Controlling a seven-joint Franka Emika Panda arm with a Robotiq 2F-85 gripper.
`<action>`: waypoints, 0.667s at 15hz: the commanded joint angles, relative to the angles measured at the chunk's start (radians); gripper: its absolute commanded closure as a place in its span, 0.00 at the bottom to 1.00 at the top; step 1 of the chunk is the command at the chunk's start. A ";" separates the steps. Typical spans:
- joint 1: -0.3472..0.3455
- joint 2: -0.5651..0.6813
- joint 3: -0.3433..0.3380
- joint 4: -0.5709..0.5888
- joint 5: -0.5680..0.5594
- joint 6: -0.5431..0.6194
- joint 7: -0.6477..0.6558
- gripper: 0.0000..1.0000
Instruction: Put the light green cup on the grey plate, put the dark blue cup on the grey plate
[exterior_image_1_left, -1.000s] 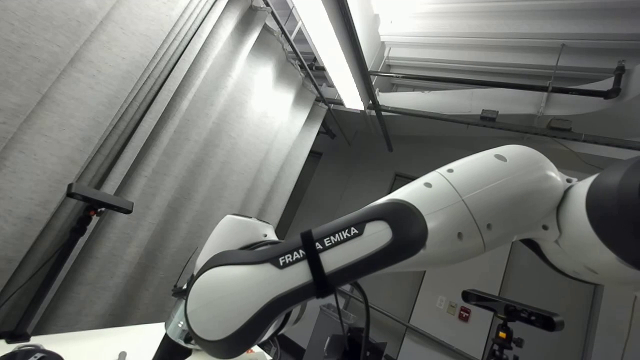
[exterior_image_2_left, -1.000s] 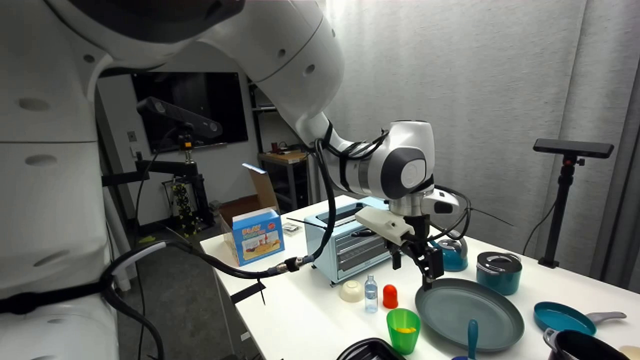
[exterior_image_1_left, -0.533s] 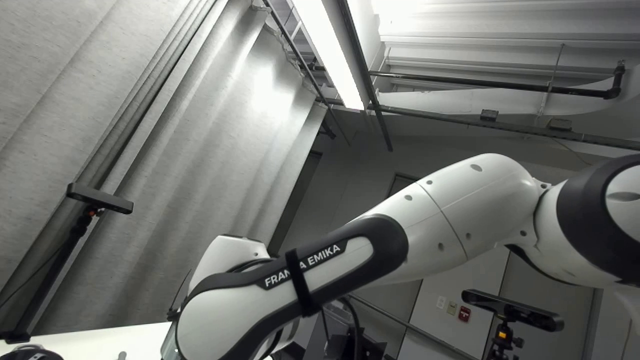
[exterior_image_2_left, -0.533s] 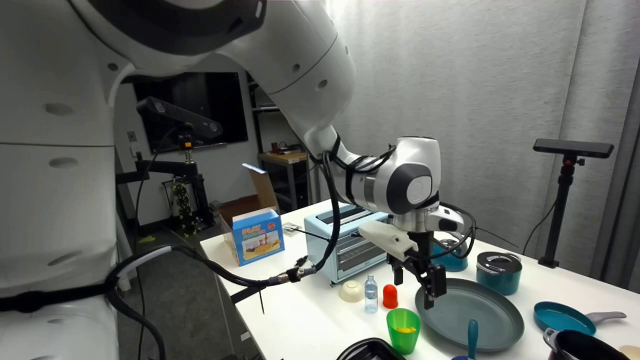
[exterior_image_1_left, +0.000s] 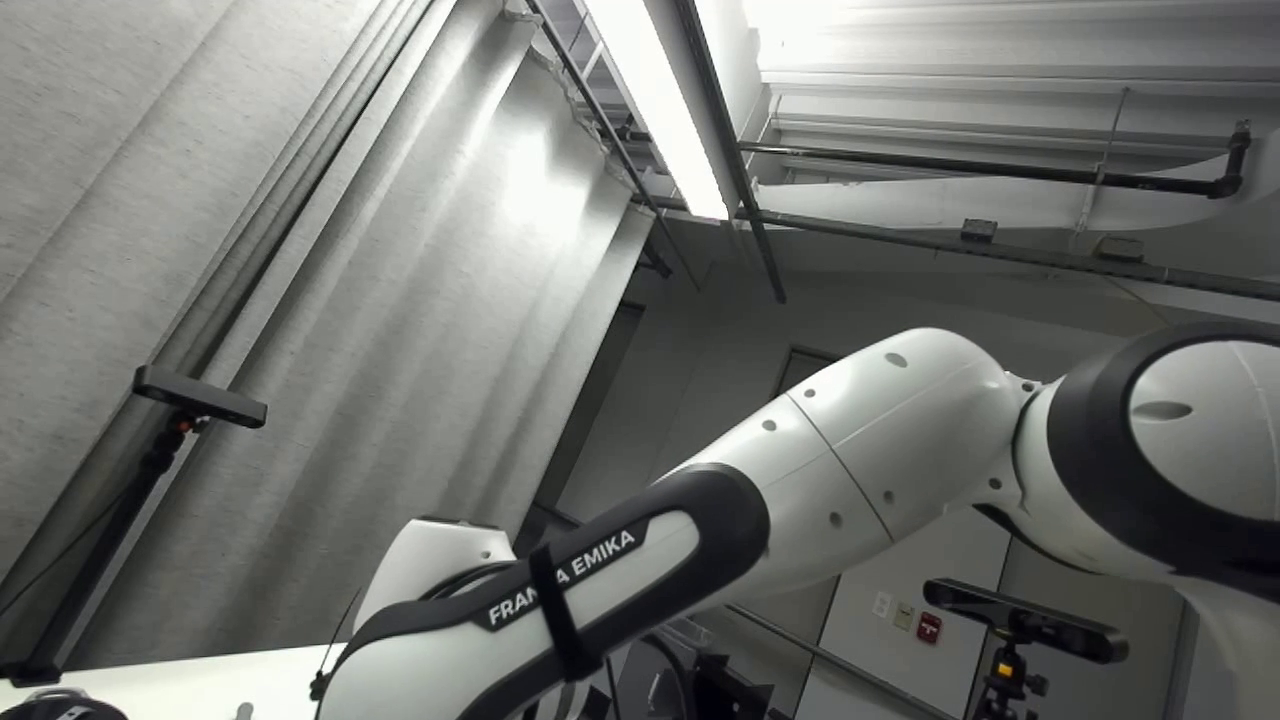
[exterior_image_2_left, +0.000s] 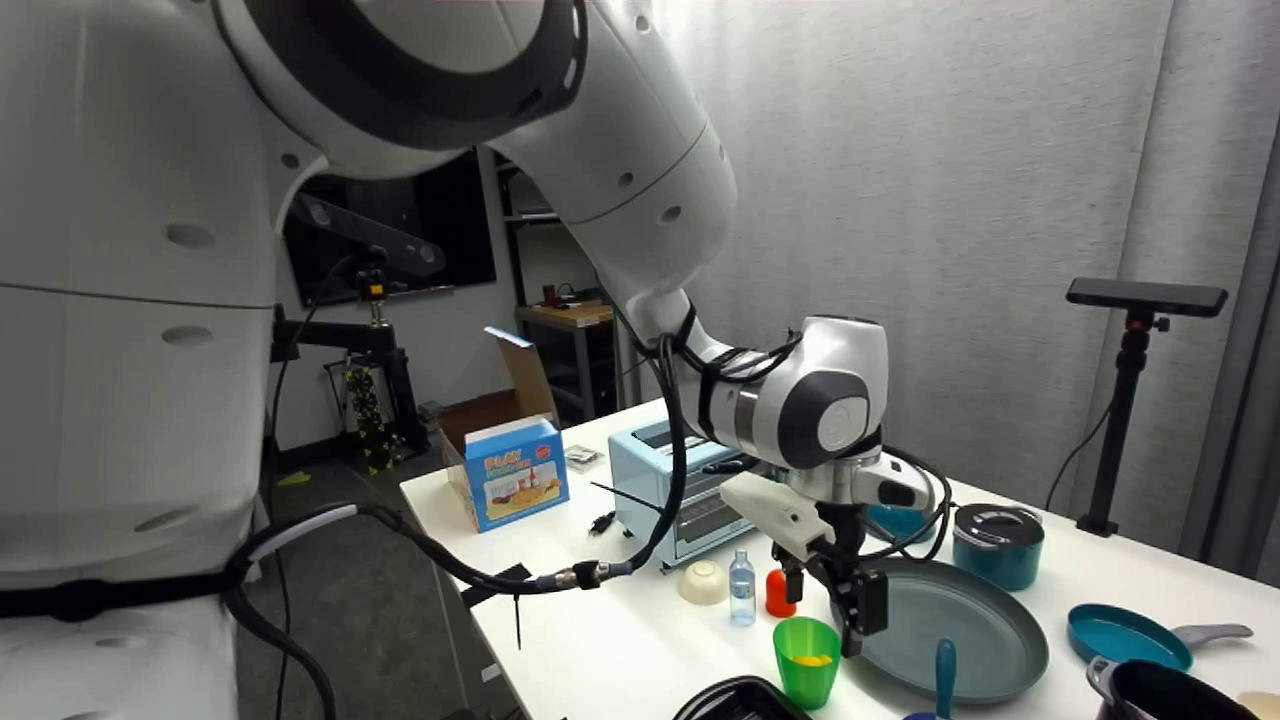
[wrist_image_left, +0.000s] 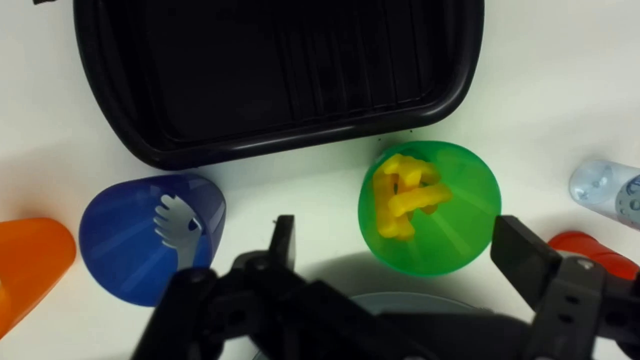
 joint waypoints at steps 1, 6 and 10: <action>-0.019 0.052 -0.006 0.024 0.049 0.052 -0.021 0.00; -0.032 0.104 -0.011 0.034 0.092 0.103 -0.022 0.00; -0.032 0.133 -0.013 0.044 0.105 0.113 -0.018 0.00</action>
